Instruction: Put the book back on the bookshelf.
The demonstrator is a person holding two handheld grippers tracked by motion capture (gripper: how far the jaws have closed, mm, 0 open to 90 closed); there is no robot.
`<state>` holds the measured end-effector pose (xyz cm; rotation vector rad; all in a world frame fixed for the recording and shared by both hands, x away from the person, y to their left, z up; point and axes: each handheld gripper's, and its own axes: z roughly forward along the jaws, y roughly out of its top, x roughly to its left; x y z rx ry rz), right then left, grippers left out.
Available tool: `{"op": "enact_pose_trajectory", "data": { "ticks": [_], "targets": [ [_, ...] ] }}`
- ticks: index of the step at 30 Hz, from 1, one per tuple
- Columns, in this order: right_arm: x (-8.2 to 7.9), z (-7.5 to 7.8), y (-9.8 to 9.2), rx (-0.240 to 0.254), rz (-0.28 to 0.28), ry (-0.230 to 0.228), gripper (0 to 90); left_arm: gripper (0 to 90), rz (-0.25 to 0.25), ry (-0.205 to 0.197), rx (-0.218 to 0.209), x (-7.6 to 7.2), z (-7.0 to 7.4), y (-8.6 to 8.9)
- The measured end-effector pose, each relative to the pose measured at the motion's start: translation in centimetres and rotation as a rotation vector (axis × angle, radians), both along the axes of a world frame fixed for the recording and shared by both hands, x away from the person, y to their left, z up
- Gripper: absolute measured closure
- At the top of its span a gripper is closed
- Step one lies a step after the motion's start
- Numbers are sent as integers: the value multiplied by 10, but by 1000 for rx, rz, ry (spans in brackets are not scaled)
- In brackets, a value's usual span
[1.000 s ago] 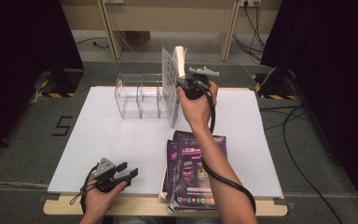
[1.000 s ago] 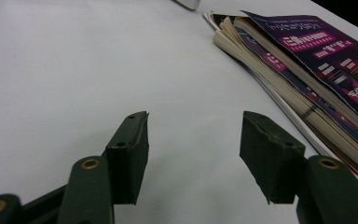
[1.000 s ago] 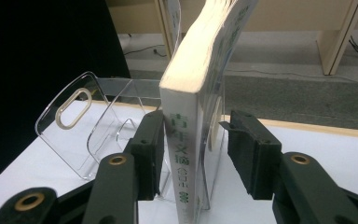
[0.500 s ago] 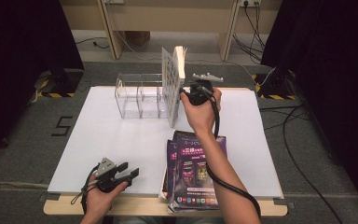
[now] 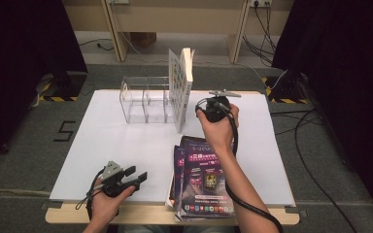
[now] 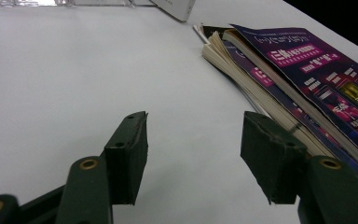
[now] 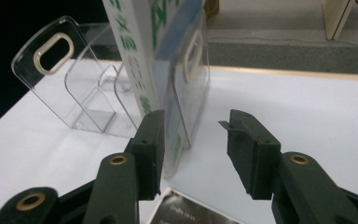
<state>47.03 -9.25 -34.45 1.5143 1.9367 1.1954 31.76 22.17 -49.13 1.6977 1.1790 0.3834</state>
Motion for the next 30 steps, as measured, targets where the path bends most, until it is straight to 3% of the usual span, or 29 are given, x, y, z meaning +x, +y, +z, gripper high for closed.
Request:
{"op": "enact_pose_trajectory", "data": {
  "ticks": [6,18,25,30],
  "targets": [
    [-8,-16,-13,-26,-9,36,574,404,-21,3,-6,1,5,-5],
    [-22,-48,-43,0,-30,118,573,405,-49,12,0,7,10,-15],
    [-29,-64,-62,-4,-50,164,573,405,-79,6,-6,17,18,-30],
    [-31,-75,-73,-8,-57,200,573,408,-132,7,12,22,22,-49]
  ]
}}
